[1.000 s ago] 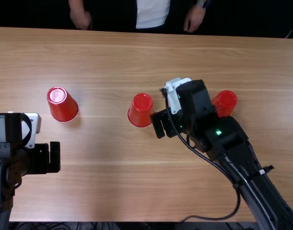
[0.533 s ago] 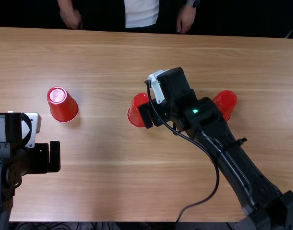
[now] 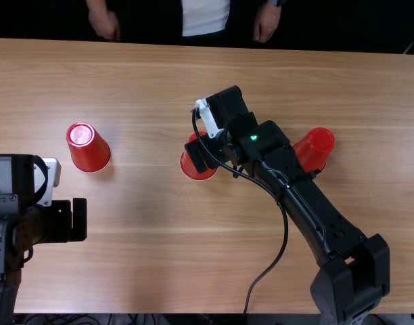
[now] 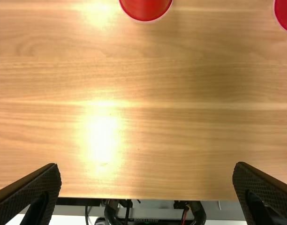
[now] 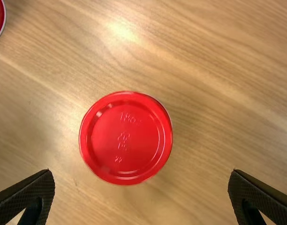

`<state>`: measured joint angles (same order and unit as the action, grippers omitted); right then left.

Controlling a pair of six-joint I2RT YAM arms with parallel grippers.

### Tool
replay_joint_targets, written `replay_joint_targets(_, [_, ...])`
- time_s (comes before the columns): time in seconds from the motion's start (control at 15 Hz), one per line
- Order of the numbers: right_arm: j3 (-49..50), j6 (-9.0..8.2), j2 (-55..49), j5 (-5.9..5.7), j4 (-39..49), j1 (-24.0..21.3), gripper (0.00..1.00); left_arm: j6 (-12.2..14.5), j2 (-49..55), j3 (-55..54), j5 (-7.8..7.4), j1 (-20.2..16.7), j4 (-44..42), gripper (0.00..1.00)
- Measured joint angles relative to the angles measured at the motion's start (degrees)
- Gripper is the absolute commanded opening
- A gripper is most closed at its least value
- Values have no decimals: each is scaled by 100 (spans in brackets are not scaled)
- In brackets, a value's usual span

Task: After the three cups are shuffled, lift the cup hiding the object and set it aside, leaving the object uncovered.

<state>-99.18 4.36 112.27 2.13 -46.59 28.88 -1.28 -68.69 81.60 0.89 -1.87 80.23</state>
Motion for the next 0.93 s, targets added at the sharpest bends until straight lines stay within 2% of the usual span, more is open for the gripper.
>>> replay_joint_targets(0.8, [-442,22,1049,2,35,149,100,2,-4,-254,-2,0,0,100])
replay_joint_targets(0.87, [-442,22,1082,2,35,149,81,2,-7,-256,-2,0,-2,100])
replay_joint_targets(0.93, [-442,22,1091,-2,31,149,56,2,-7,-254,0,0,-2,100])
